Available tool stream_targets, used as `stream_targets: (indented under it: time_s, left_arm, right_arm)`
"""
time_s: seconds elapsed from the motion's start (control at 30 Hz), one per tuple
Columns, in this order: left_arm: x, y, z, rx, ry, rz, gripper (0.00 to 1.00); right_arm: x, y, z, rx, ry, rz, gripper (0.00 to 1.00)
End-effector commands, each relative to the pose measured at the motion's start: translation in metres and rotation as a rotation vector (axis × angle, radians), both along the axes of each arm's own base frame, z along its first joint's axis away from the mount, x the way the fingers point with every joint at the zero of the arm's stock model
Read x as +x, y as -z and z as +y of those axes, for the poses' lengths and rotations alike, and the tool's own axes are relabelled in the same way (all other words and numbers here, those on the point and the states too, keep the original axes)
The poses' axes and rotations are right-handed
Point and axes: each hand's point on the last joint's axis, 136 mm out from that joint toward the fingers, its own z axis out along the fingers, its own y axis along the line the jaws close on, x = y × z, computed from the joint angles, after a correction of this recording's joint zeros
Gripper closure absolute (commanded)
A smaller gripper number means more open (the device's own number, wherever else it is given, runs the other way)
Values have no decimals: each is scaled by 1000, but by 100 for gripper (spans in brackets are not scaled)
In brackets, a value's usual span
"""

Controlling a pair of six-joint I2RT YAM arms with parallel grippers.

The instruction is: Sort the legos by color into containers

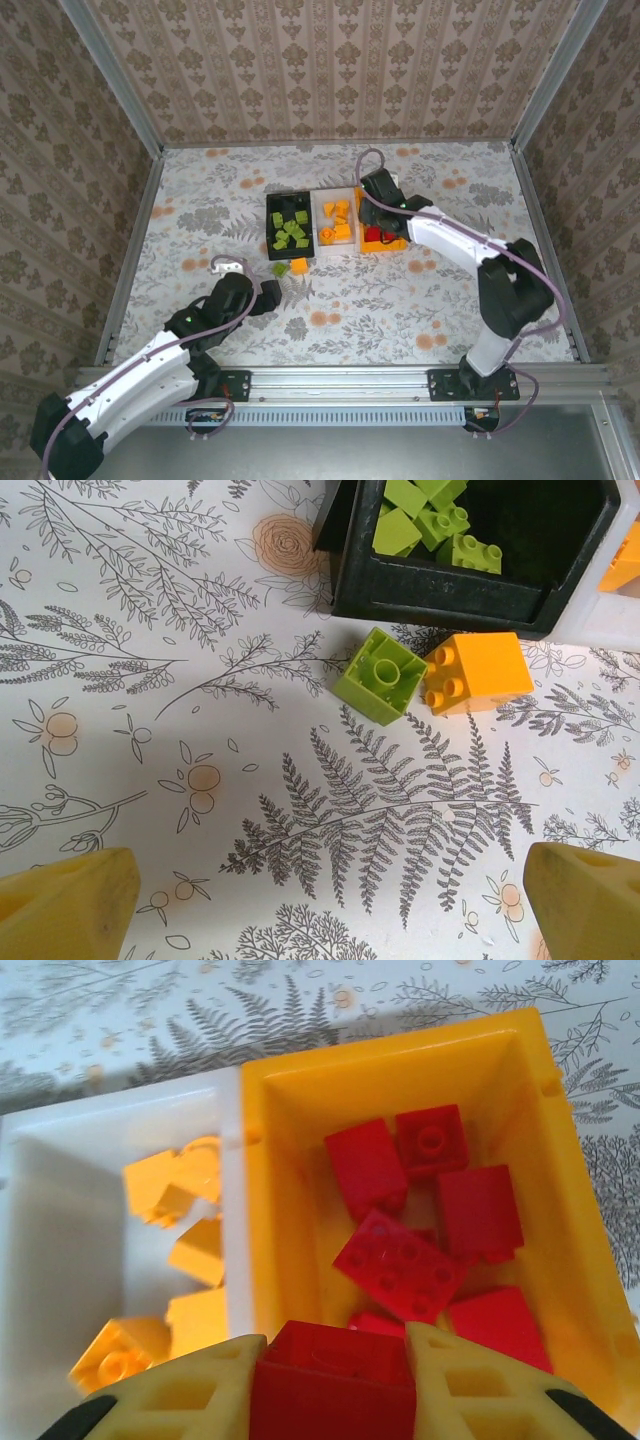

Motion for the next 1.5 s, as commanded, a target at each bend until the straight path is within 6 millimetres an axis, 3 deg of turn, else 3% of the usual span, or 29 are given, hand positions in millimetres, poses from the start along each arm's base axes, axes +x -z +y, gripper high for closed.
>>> stream_targets:
  time_s: [0.0,0.1,0.2,0.33,0.43,0.57,0.67,0.87,1.03,1.23,1.47]
  left_arm:
    - [-1,1,1,-24,-17,17,0]
    - [-1,0,0,-26,-13,19,0]
    - [-1,-2,-2,-29,-4,14,0]
    - [1,-8,-1,-14,0,0,0]
    - [5,-8,-1,0,5,-11,0]
    - [15,-2,-1,54,16,13,1]
    - [27,1,-12,101,58,34,2]
    - [61,5,-26,170,55,18,7]
    - [79,19,-21,221,1,49,17]
    - [79,43,-12,273,-30,125,24]
    - [58,61,14,320,-80,213,29]
  right_arm:
    - [12,11,-11,-73,25,49,66]
    - [21,12,-9,-81,25,55,59]
    - [23,4,-6,-64,15,41,44]
    - [14,-16,-1,-22,-6,-2,30]
    - [-3,-24,9,14,-43,-18,26]
    - [-32,-21,26,56,-99,-21,25]
    - [-48,-14,33,68,-127,-11,24]
    - [-64,-8,30,87,-126,-6,24]
    - [-69,-13,23,82,-119,-24,24]
    - [-72,-25,20,89,-119,-54,24]
    - [-73,-36,19,108,-120,-80,24]
